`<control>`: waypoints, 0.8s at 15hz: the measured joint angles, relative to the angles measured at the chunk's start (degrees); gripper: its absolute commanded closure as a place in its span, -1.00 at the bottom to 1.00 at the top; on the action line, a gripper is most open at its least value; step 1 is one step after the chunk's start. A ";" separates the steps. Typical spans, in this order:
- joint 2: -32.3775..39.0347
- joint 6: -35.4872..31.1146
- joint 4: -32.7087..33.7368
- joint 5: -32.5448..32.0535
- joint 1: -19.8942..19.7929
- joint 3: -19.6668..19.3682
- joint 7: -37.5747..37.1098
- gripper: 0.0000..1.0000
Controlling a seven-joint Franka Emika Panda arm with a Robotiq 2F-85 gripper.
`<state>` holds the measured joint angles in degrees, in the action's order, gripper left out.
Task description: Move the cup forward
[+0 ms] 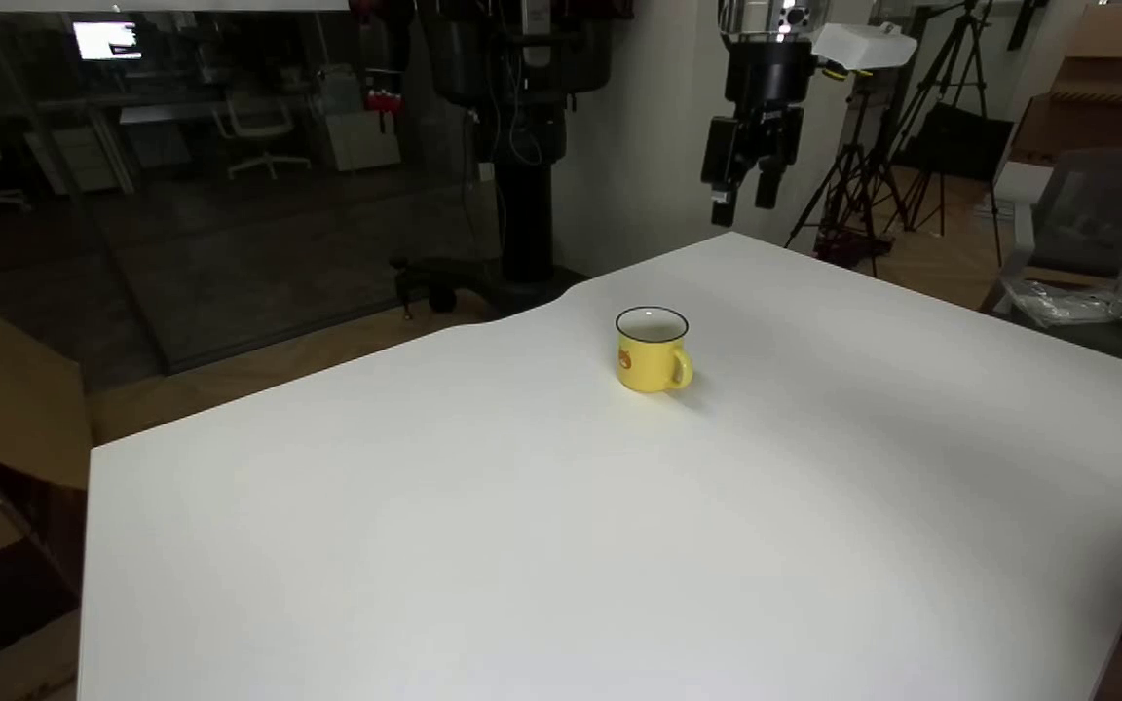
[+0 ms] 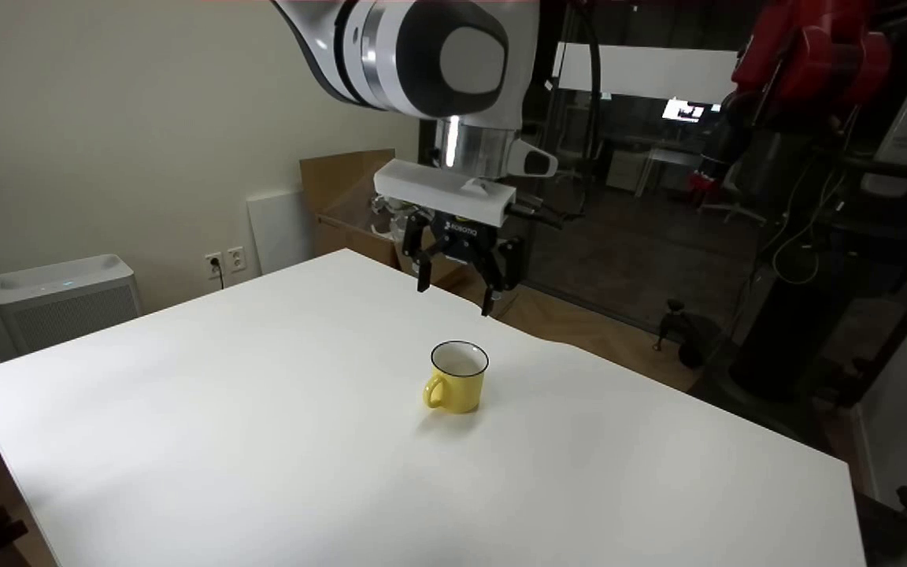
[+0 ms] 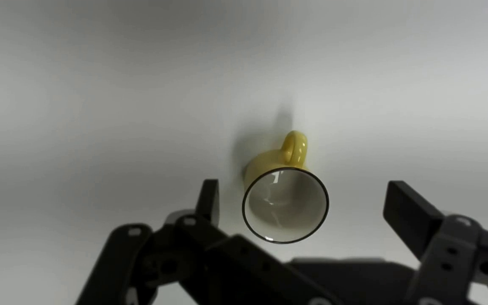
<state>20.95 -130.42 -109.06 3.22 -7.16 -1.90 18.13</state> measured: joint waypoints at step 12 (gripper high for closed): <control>8.96 -21.24 1.09 6.60 0.49 3.22 -5.38 -1.00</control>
<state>29.91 -151.66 -107.97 9.82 -6.67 1.31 12.75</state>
